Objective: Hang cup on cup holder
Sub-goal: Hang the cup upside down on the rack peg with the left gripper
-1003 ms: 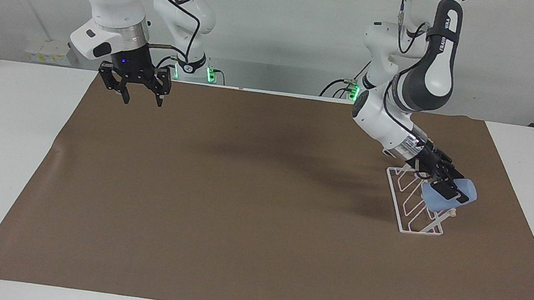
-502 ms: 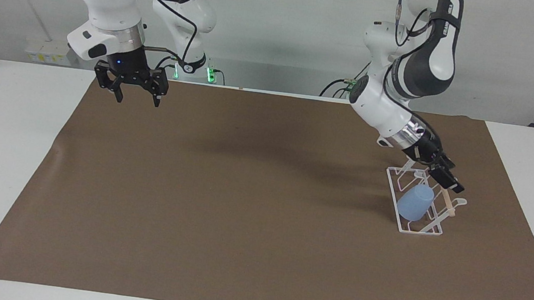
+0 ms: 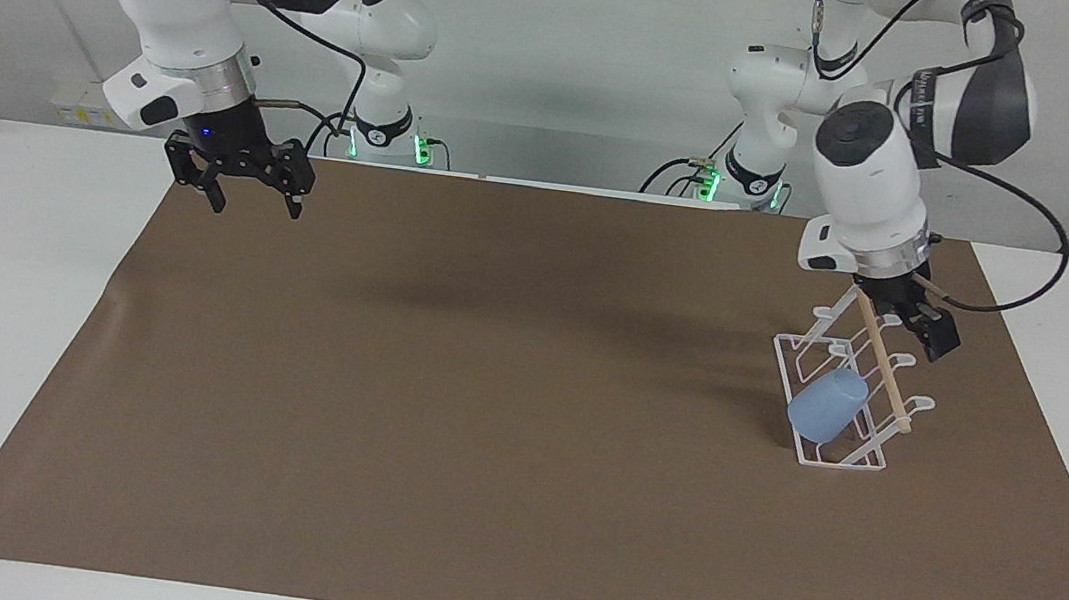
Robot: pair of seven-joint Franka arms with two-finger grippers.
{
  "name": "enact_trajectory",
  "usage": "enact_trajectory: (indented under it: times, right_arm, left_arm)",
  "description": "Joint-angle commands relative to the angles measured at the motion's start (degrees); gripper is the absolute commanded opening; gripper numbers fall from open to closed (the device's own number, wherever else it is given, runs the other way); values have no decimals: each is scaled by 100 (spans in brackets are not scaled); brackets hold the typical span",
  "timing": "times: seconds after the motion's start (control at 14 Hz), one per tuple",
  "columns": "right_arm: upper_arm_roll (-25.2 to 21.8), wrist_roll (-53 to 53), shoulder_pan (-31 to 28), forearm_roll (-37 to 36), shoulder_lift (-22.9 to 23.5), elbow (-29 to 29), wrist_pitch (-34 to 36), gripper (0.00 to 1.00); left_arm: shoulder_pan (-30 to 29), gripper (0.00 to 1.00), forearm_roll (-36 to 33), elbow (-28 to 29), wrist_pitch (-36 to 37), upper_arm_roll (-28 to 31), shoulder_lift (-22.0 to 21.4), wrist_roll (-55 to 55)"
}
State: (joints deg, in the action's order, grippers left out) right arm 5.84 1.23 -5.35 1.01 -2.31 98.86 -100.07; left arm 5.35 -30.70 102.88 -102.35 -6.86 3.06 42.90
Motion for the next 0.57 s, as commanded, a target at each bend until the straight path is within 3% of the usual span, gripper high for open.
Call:
enact_trajectory:
  times: [0.0, 0.29, 0.5]
  right_arm:
    - [-83, 132, 52, 110, -218, 230, -92, 100]
    - [-258, 123, 227, 110, -227, 230, -39, 100]
    - [-268, 123, 175, 110, -218, 195, -48, 100]
  left_arm:
    - [-236, 100, 644, -40, 128, -34, -243, -631]
    - [-254, 100, 1451, -48, 619, -26, -692, -1966]
    - [-245, 100, 1787, -57, 953, 54, -1034, -2137]
